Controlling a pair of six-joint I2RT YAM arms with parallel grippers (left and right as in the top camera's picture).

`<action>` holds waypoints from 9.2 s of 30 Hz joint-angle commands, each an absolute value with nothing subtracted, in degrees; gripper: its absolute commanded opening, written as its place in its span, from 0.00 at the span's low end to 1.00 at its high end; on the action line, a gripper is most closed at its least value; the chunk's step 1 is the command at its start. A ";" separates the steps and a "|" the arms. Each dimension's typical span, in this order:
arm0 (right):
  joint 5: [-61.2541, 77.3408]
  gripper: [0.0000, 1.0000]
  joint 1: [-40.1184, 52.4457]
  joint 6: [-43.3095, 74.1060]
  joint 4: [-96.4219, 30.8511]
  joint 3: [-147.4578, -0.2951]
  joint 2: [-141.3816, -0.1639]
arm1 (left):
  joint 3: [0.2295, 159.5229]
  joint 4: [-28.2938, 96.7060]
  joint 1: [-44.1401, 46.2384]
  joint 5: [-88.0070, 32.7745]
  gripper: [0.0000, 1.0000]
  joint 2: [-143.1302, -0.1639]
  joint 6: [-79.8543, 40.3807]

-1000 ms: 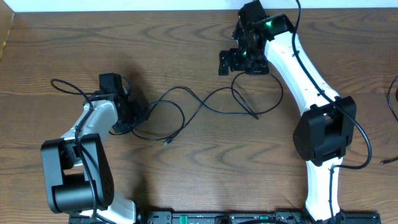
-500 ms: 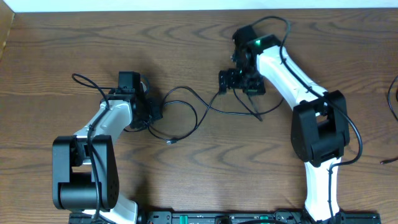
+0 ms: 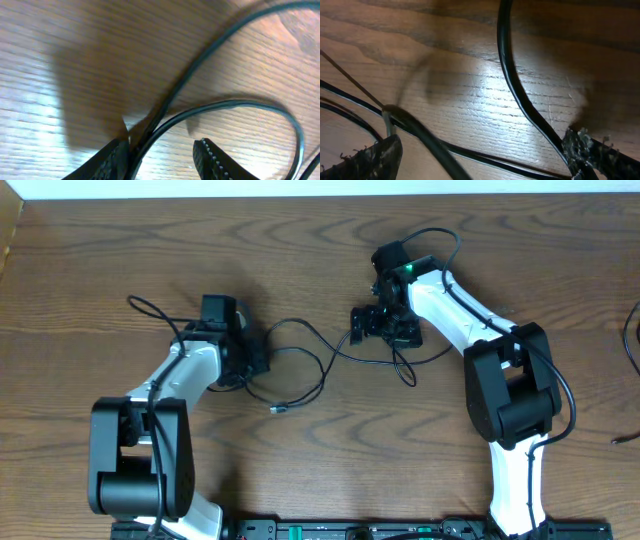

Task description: Untangle cables

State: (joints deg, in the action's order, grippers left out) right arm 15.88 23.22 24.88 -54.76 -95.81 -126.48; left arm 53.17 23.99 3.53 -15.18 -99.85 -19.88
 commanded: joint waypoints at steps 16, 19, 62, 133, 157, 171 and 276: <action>20.99 0.99 25.78 25.45 -49.89 -93.51 -125.91 | 49.98 22.55 13.19 -23.64 0.48 -103.63 -24.43; 20.95 0.99 26.65 25.45 -49.89 -93.51 -126.39 | 49.98 22.31 14.50 -24.05 0.48 -103.63 -24.60; 5.96 0.73 31.99 29.15 -46.13 -86.74 -134.93 | 50.00 21.71 15.14 -25.12 0.48 -103.61 -27.35; 2.94 0.85 38.02 16.88 -44.45 -84.95 -135.04 | 50.00 21.52 15.11 -26.39 0.48 -103.61 -27.77; 3.38 0.89 37.71 16.93 -44.82 -85.01 -139.72 | 50.00 23.07 12.38 -26.37 0.48 -103.61 -27.75; 3.33 0.07 33.91 18.83 -46.09 -85.01 -139.74 | 50.00 23.07 12.38 -26.37 0.48 -103.61 -27.75; 23.42 0.26 27.20 36.91 -43.83 -74.70 -116.05 | 49.98 23.44 12.38 -26.55 0.49 -103.61 -27.73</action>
